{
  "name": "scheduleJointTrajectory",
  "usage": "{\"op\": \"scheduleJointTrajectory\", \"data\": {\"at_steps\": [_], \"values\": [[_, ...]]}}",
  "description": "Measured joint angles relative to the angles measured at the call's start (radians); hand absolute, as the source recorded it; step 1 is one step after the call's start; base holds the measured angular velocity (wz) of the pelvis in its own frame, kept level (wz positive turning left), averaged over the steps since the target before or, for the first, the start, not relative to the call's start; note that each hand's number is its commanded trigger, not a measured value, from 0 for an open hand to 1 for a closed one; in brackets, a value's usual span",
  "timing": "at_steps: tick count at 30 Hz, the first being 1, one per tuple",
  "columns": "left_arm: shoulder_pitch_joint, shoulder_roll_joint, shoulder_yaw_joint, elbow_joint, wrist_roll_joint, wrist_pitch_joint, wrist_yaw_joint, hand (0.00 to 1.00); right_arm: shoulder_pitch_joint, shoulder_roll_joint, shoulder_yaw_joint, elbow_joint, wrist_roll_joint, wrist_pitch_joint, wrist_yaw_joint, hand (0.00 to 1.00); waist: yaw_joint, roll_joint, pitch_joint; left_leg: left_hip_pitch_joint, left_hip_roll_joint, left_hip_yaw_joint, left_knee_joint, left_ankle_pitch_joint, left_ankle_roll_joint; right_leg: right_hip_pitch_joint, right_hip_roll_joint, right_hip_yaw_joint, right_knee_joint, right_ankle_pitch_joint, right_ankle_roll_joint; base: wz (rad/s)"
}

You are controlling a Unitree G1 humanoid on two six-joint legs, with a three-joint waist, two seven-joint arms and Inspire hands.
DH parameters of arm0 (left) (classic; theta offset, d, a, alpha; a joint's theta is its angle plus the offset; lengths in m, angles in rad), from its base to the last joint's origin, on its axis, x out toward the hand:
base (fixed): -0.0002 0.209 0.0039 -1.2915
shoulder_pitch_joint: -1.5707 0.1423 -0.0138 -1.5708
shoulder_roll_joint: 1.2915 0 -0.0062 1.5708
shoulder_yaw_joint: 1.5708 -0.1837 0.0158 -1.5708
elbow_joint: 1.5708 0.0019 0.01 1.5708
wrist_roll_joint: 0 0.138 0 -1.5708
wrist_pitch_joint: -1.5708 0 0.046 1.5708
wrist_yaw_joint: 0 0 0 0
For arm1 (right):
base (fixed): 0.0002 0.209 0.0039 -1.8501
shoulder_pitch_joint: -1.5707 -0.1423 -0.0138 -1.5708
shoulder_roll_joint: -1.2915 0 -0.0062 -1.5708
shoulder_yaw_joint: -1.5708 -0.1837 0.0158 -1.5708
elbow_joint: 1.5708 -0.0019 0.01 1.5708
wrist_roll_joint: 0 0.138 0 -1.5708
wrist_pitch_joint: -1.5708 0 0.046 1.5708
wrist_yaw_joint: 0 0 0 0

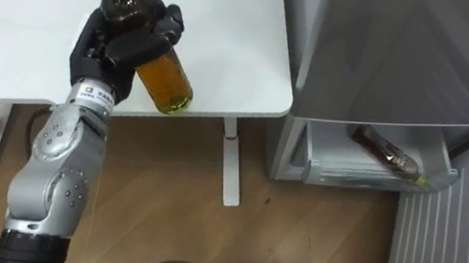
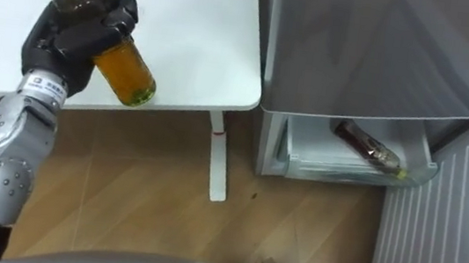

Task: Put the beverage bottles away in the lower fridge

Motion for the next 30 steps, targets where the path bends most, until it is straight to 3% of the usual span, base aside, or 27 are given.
{"op": "scheduleJointTrajectory", "data": {"at_steps": [4,7,14,30], "values": [[0.0,-0.004,-0.041,0.0,0.0,-0.001,-0.026,1.0,-0.004,0.0,0.021,-0.027,-0.004,0.0,0.006,0.0,0.002,-0.008,0.0029,-0.003,-0.002,-0.001,-0.001,0.003,0.001,-0.002,-0.007,-0.005,-0.001,-0.001,0.0,0.02],[0.003,-0.005,-0.081,0.0,0.001,-0.001,-0.058,1.0,-0.023,0.002,0.028,-0.031,-0.005,-0.005,0.023,0.0,0.004,-0.015,-0.0015,-0.009,-0.003,-0.001,0.003,0.005,0.002,-0.013,-0.005,-0.01,0.0,-0.001,0.0,0.0],[0.079,-0.002,-0.175,0.023,0.0,-0.001,-0.161,1.0,-0.059,0.027,0.042,-0.048,-0.056,-0.008,0.046,0.0,0.003,-0.027,0.0005,0.003,-0.003,-0.001,0.001,0.006,0.003,-0.004,-0.01,-0.011,0.001,0.0,0.0,0.01],[0.084,0.023,-0.257,0.096,-0.043,0.0,-0.244,1.0,-0.054,0.031,0.165,-0.315,-0.097,-0.002,0.07,0.0,0.009,-0.021,-0.0031,-0.006,-0.003,0.002,-0.002,0.007,0.002,-0.002,-0.012,-0.023,0.004,0.0,0.001,0.02]]}}
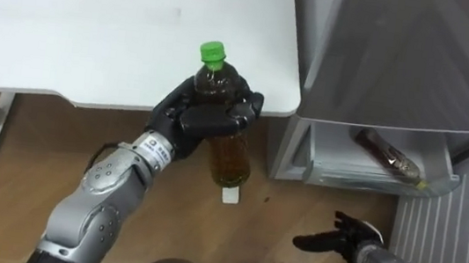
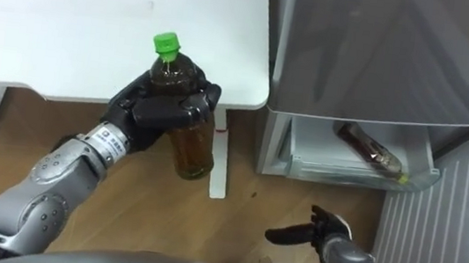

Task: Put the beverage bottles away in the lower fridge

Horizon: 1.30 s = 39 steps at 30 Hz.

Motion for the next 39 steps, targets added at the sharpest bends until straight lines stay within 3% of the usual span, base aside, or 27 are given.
{"op": "scheduleJointTrajectory", "data": {"at_steps": [5,15,19,22,30,39], "values": [[0.004,0.01,0.0,0.003,-0.017,0.0,-0.009,1.0,0.002,0.0,0.009,-0.129,-0.036,-0.024,0.011,0.0,0.0,-0.003,0.0017,0.014,0.0,-0.002,-0.003,0.002,0.0,0.014,0.0,-0.003,-0.002,0.0,0.0,0.03],[0.041,0.03,0.0,0.003,-0.016,-0.003,-0.019,1.0,0.056,0.0,0.052,-0.372,-0.14,-0.028,0.044,0.0,0.016,-0.016,0.0008,0.009,-0.002,-0.005,0.001,0.002,0.0,0.015,0.001,-0.015,-0.002,0.0,0.0,0.01],[0.042,0.034,0.003,0.01,0.019,-0.036,-0.029,1.0,0.056,0.001,0.06,-0.402,-0.163,-0.043,0.093,0.0,0.023,-0.016,0.0008,0.012,-0.001,0.0,0.002,0.002,0.0,0.019,-0.002,-0.016,-0.001,0.0,0.0,0.0],[0.042,0.029,0.004,0.046,0.028,-0.075,-0.04,1.0,0.055,0.001,0.072,-0.424,-0.178,-0.059,0.135,0.0,0.027,-0.013,0.0014,0.012,0.0,0.001,0.002,0.002,0.0,0.018,-0.001,-0.017,0.0,0.0,0.0,0.0],[0.038,0.007,0.006,0.056,0.094,-0.076,-0.063,1.0,0.068,-0.004,0.105,-0.51,-0.172,-0.061,0.283,0.0,0.044,-0.008,0.0025,-0.002,0.002,0.0,0.002,0.002,-0.001,-0.004,-0.001,-0.003,0.017,-0.001,0.001,0.0],[0.033,0.007,0.008,0.057,0.333,-0.095,-0.062,1.0,0.087,-0.026,0.124,-0.663,-0.162,-0.059,0.46,0.0,0.047,-0.029,0.0104,-0.007,0.001,0.003,0.002,0.003,0.001,-0.011,-0.003,0.002,0.017,-0.001,0.001,0.0]]}}
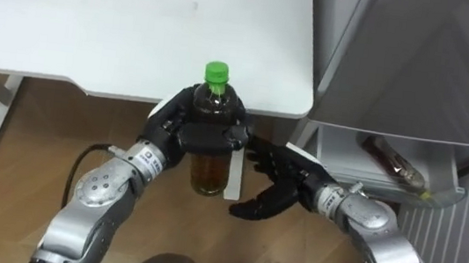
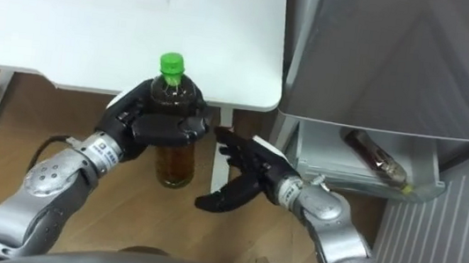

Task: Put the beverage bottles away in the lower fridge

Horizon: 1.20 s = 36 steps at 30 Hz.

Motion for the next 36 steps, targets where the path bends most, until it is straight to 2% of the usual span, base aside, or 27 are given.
{"op": "scheduleJointTrajectory", "data": {"at_steps": [6,7,11,12,18,25,31,36], "values": [[-0.021,0.002,-0.005,-0.013,0.027,-0.011,0.004,1.0,0.001,-0.01,0.014,-0.052,0.114,-0.001,0.095,0.0,0.011,-0.005,0.0005,0.004,0.0,-0.001,0.001,0.0,0.0,-0.001,0.0,0.003,-0.001,0.0,0.0,0.0],[-0.034,0.002,-0.014,-0.013,0.034,-0.024,0.004,1.0,0.001,-0.011,0.02,-0.057,0.134,-0.002,0.108,0.0,0.022,-0.005,0.0005,0.004,0.0,-0.001,0.001,0.0,0.0,-0.002,0.0,0.006,-0.001,0.0,0.0,-0.03],[-0.053,0.0,-0.042,-0.016,0.06,-0.077,0.008,1.0,0.001,-0.02,0.049,-0.058,0.189,-0.01,0.147,0.0,0.028,-0.005,0.0005,0.005,0.0,0.002,0.002,0.0,0.0,-0.001,0.0,0.015,-0.001,0.0,0.0,0.0],[-0.054,0.002,-0.045,-0.016,0.065,-0.081,0.008,1.0,0.0,-0.02,0.05,-0.058,0.195,-0.01,0.148,0.0,0.028,-0.005,0.0005,0.005,-0.001,0.002,0.002,0.0,0.0,-0.001,0.0,0.015,-0.001,0.0,0.0,0.0],[-0.054,0.003,-0.059,-0.016,0.066,-0.085,0.008,1.0,0.001,-0.031,0.054,-0.056,0.219,-0.009,0.177,0.0,0.028,-0.006,0.0021,0.009,0.001,0.012,0.002,0.0,0.001,-0.002,0.0,0.024,-0.001,0.0,0.0,-0.05],[-0.054,0.022,-0.105,-0.015,0.064,-0.102,0.024,1.0,0.005,-0.064,0.088,-0.042,0.315,-0.004,0.18,0.0,0.03,-0.005,0.0034,0.005,0.002,0.015,-0.001,0.0,0.001,-0.001,0.001,0.024,-0.001,0.0,0.0,-0.01],[-0.053,0.036,-0.139,-0.006,0.064,-0.101,0.049,1.0,0.007,-0.068,0.12,0.009,0.413,-0.004,0.177,0.0,0.028,-0.004,0.0038,-0.002,0.002,0.021,0.0,0.0,0.001,-0.006,0.006,0.024,0.0,0.0,0.0,0.0],[-0.053,0.036,-0.14,-0.006,0.064,-0.101,0.049,1.0,0.014,-0.068,0.124,0.01,0.451,0.0,0.168,0.0,0.026,-0.003,0.0028,-0.004,0.002,0.021,0.001,0.0,0.001,-0.008,0.006,0.024,0.001,0.0,0.0,0.0]]}}
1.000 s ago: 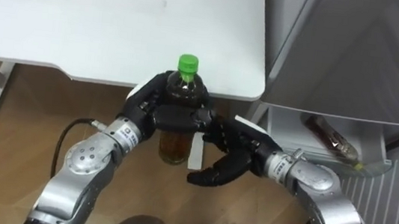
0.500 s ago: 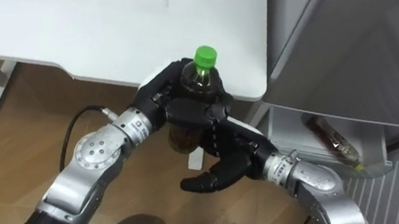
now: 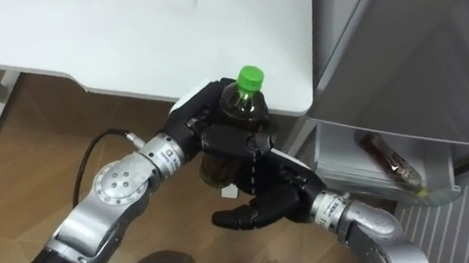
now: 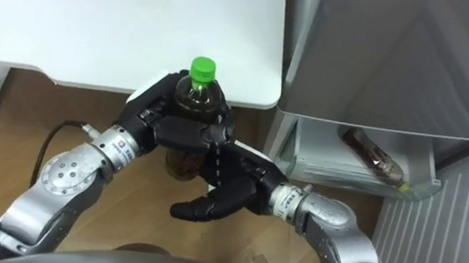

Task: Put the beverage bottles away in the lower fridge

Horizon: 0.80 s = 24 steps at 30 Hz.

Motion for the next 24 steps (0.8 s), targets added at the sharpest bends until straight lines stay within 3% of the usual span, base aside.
{"op": "scheduleJointTrajectory", "data": {"at_steps": [7,8,9,10,11,24], "values": [[0.0,0.0,-0.007,0.0,0.0,0.0,0.0,1.0,0.02,0.0,0.001,0.0,0.05,0.002,-0.006,0.0,0.002,0.007,-0.0051,0.005,-0.001,0.0,0.001,0.0,0.001,0.004,-0.002,-0.001,0.0,0.0,0.0,0.0],[0.0,0.0,-0.008,0.0,-0.001,0.0,0.0,1.0,0.024,0.0,0.001,0.0,0.059,0.002,-0.007,0.05,0.002,0.009,-0.0062,0.005,-0.001,0.001,0.001,0.0,0.001,0.004,-0.002,-0.001,0.0,0.0,0.0,0.0],[0.0,0.0,-0.01,0.0,-0.001,0.0,0.0,1.0,0.026,0.0,0.001,0.0,0.066,0.003,-0.007,0.34,0.002,0.01,-0.0069,0.005,-0.001,0.001,0.0,0.0,0.001,0.004,-0.002,-0.001,0.0,0.0,0.0,0.0],[0.0,0.0,-0.012,0.0,-0.001,0.0,0.0,1.0,0.029,0.0,0.001,0.0,0.073,0.006,-0.008,0.48,0.002,0.012,-0.0081,0.005,-0.001,0.001,0.0,0.0,0.001,0.004,-0.002,-0.001,0.0,0.0,0.0,0.0],[0.0,0.0,-0.012,0.0,-0.001,0.0,0.0,1.0,0.029,0.0,0.001,0.0,0.077,0.01,-0.009,1.0,0.002,0.014,-0.0091,0.006,-0.001,0.001,-0.001,0.0,0.001,0.005,-0.002,-0.001,0.0,0.0,0.0,0.0],[0.0,-0.001,-0.063,-0.001,-0.023,0.0,-0.022,1.0,0.028,-0.001,-0.001,0.021,0.08,0.04,-0.107,1.0,0.011,0.016,-0.0107,0.005,0.001,0.007,0.0,0.002,0.002,-0.001,-0.002,-0.001,0.012,0.0,0.0,-0.01]]}}
